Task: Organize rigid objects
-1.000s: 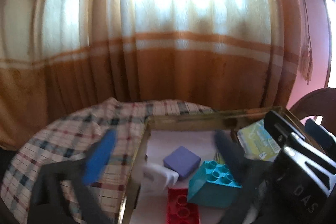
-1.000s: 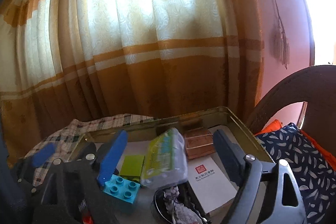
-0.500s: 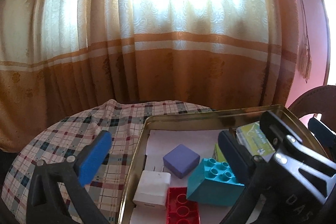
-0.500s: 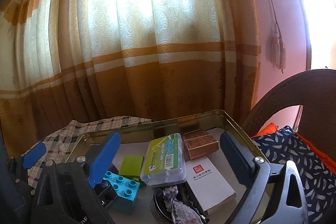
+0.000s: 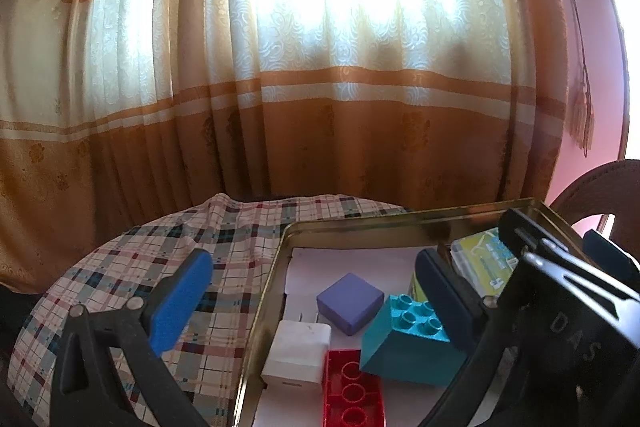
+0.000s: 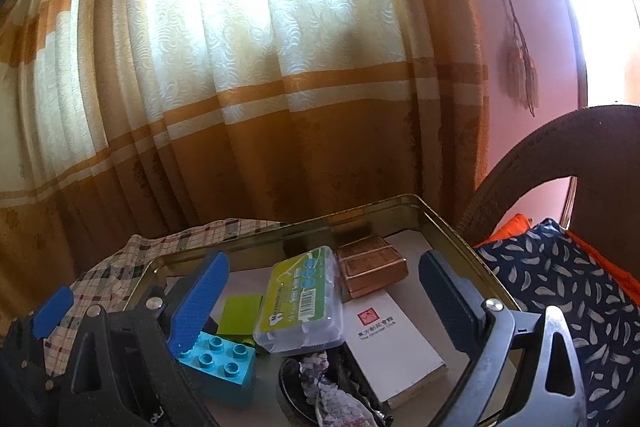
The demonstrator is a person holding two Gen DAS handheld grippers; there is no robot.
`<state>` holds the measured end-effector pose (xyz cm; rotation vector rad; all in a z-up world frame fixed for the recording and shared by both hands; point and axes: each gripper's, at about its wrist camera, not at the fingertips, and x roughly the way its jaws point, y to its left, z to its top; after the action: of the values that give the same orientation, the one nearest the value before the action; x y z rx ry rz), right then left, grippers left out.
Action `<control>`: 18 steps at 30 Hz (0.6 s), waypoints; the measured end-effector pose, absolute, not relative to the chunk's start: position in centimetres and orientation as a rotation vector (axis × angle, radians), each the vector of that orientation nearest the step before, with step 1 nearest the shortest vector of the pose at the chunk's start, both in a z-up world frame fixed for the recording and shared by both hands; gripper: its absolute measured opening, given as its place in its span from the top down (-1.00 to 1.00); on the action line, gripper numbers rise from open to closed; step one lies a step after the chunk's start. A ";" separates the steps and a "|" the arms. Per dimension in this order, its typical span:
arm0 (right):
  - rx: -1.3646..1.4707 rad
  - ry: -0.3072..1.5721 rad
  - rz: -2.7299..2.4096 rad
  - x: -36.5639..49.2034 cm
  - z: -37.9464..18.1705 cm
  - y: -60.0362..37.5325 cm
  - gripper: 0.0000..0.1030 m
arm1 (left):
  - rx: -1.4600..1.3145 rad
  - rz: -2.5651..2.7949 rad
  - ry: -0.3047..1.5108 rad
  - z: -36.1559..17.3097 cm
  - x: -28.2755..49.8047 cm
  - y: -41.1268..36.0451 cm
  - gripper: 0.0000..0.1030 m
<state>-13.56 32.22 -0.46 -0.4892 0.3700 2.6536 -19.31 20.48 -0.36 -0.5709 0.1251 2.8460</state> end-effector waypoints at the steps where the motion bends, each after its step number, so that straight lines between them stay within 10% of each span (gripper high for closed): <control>1: -0.489 0.376 2.651 -13.6 -0.5 32.3 -0.90 | -0.570 2.845 0.125 -0.4 -19.3 20.4 -1.00; 18: -0.306 0.341 2.635 -11.0 0.8 31.7 -0.90 | -0.627 2.897 0.100 -0.7 -17.0 18.2 -1.00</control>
<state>-11.04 31.68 0.77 -0.3063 0.3406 2.6352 -17.05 18.20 -0.69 -0.6274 0.1002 2.8968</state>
